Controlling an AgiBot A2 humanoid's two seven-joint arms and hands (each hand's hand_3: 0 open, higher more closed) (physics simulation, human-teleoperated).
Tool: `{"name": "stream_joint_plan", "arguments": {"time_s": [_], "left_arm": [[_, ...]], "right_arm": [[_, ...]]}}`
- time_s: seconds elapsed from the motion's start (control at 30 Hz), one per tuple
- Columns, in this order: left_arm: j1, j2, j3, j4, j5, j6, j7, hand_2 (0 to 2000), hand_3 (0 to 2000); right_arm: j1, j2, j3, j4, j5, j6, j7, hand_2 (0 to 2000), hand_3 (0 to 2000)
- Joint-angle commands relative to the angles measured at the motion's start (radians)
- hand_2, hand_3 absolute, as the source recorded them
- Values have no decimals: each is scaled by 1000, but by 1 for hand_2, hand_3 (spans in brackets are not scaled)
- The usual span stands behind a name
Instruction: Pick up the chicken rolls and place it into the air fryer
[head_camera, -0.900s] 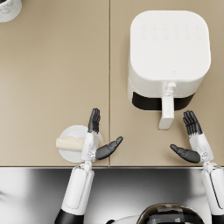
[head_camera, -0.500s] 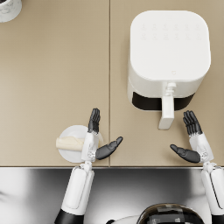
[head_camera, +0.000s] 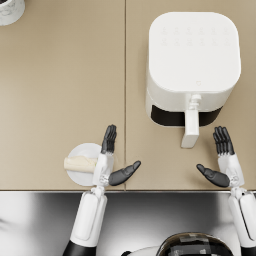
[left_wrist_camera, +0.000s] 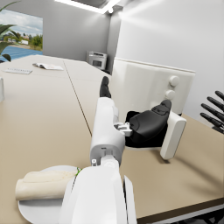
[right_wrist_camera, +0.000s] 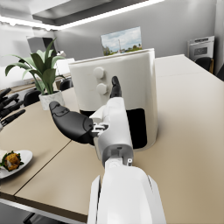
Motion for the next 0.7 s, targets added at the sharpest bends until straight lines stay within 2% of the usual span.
{"name": "stream_joint_plan", "arguments": {"time_s": [0.03,0.27,0.33,0.5,0.7], "left_arm": [[-15,-3,-77,-52,0,-5,-5,0,0],[-61,5,-168,-100,0,-18,-18,0,0],[-69,9,-186,-108,88,-18,-18,0,0],[-87,19,-252,-116,311,-19,-19,0,0],[-131,33,-314,-118,580,-19,-19,0,0]], "right_arm": [[-9,1,-25,49,0,-5,5,0,0],[2,-25,-44,49,0,-18,18,0,0],[12,-36,-36,40,0,-18,18,0,0],[38,-64,-22,23,188,-19,19,0,0],[54,-88,1,-7,238,-19,19,0,0]]}}
